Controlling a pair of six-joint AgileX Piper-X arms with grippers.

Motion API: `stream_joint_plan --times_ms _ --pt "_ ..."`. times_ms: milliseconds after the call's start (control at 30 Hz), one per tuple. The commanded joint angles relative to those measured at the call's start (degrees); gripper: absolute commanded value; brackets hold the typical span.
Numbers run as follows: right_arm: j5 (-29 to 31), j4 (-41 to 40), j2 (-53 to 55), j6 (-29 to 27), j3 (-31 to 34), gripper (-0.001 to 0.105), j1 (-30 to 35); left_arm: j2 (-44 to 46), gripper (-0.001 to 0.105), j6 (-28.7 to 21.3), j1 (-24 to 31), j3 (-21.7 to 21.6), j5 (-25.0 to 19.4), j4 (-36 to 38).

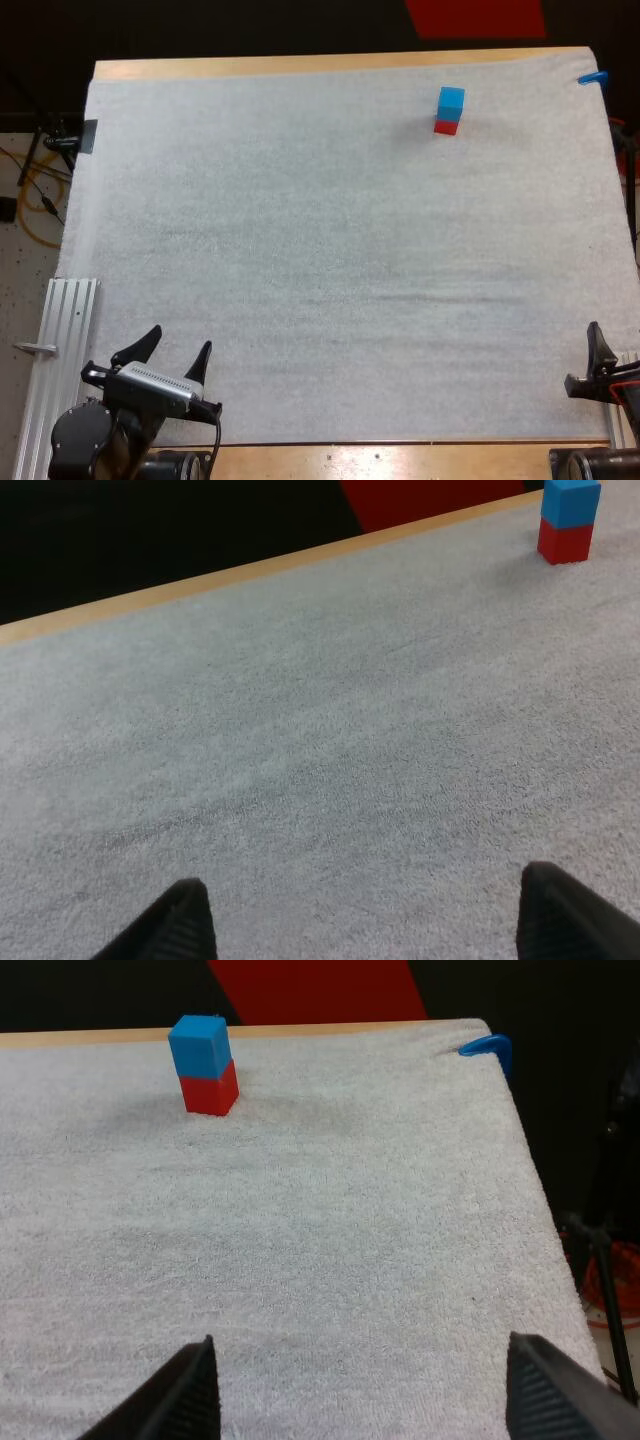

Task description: Stack red cube on blue cube

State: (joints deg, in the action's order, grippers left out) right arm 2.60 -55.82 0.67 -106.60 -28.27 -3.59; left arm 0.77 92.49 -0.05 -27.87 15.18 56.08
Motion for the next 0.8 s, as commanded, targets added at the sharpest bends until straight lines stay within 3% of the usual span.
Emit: stream_joint_plan --times_ms 0,200,433,767 --pt "-0.29 0.2 2.25 0.07 -0.22 0.059 0.14 7.85 0.063 0.12 -0.15 -0.21 -0.22 -0.73" --pt "-0.85 0.09 2.25 -0.03 -0.22 0.059 0.14 7.85 0.063 0.12 -0.15 -0.15 -0.22 -0.85" --pt "-5.51 0.09 0.07 -0.35 -1.37 0.059 0.14 6.35 0.063 2.4 -0.28 -0.7 -0.4 -1.41" --pt "-9.56 0.34 -13.84 -3.0 -11.66 0.059 0.14 -7.05 0.063 2.07 -6.37 -7.18 0.08 -7.0"
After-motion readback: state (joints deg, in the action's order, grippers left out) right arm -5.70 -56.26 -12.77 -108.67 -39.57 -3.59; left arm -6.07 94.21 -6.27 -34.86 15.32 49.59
